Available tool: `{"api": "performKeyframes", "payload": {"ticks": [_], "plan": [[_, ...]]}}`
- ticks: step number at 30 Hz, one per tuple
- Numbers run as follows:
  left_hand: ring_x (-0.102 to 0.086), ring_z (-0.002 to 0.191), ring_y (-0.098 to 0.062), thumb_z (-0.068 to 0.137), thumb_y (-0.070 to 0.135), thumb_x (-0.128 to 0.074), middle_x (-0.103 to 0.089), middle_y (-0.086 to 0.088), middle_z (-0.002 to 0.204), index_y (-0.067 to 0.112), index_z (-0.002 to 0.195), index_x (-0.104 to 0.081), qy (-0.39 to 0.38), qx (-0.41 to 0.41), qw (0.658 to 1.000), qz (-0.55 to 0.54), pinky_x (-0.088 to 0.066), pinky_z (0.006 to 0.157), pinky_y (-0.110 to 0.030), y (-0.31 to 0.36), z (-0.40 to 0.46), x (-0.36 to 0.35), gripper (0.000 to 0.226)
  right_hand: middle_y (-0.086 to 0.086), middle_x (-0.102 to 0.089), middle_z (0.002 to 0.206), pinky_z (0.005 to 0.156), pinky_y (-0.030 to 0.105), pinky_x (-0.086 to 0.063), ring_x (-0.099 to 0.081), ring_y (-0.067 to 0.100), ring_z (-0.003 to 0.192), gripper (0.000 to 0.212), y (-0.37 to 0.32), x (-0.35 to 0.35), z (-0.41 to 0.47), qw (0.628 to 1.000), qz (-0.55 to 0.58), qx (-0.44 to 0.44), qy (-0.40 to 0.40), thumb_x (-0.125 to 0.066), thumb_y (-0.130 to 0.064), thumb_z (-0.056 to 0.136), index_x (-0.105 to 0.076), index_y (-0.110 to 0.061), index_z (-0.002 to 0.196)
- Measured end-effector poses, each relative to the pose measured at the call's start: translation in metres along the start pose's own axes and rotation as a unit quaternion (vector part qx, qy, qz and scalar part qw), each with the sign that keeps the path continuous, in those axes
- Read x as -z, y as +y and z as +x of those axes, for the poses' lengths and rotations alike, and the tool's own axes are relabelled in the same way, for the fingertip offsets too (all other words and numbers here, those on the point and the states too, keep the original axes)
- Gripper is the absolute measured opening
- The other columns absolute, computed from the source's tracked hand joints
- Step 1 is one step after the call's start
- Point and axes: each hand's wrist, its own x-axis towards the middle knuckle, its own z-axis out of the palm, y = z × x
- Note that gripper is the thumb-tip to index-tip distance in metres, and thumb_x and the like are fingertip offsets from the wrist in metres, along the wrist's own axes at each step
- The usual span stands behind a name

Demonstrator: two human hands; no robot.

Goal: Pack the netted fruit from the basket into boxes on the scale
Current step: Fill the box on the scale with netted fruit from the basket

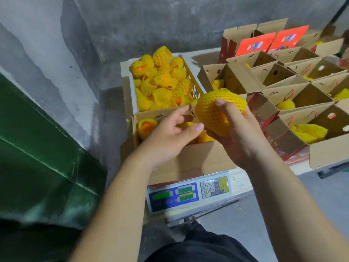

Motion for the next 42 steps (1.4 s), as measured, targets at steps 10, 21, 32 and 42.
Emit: {"api": "performKeyframes", "payload": {"ticks": [10,21,32,42], "plan": [[-0.068,0.122,-0.019,0.085,0.037,-0.082,-0.072,0.005,0.130,0.032,0.130,-0.065,0.115,-0.058,0.987,-0.092,-0.060,0.097,-0.039,-0.011,-0.062,0.038,0.048,0.014,-0.068,0.128,0.088,0.045,-0.061,-0.071,0.029,0.115,0.062,0.010,-0.039,-0.024,0.976,-0.028,-0.033,-0.213,-0.083,-0.024,0.081,-0.053,-0.019,0.135],[-0.066,0.125,-0.021,0.088,0.052,-0.071,-0.072,0.001,0.131,0.028,0.132,-0.061,0.160,-0.021,0.979,-0.124,-0.052,0.110,-0.054,-0.020,-0.086,0.032,0.051,0.013,-0.066,0.136,0.097,0.042,-0.058,-0.066,0.031,0.124,0.055,0.016,-0.046,-0.047,0.956,-0.033,-0.034,-0.290,-0.072,-0.024,0.091,-0.054,-0.014,0.142],[-0.066,0.128,-0.020,0.083,0.060,-0.076,-0.069,0.006,0.138,0.032,0.145,-0.056,0.133,0.025,0.975,-0.179,-0.056,0.100,-0.045,-0.022,-0.073,0.016,0.070,0.008,-0.071,0.128,0.077,0.036,-0.059,-0.072,0.028,0.106,0.044,0.023,-0.031,-0.047,0.966,-0.038,-0.041,-0.252,-0.052,-0.041,0.106,-0.054,-0.018,0.143],[-0.063,0.131,-0.019,0.077,0.050,-0.084,-0.068,0.005,0.139,0.028,0.149,-0.052,0.101,0.057,0.969,-0.219,-0.048,0.113,-0.049,-0.031,-0.063,0.013,0.081,0.008,-0.068,0.136,0.096,0.052,-0.058,-0.067,0.029,0.123,0.039,0.026,-0.026,-0.039,0.978,0.018,-0.075,-0.194,-0.046,-0.037,0.110,-0.057,-0.018,0.142]]}}
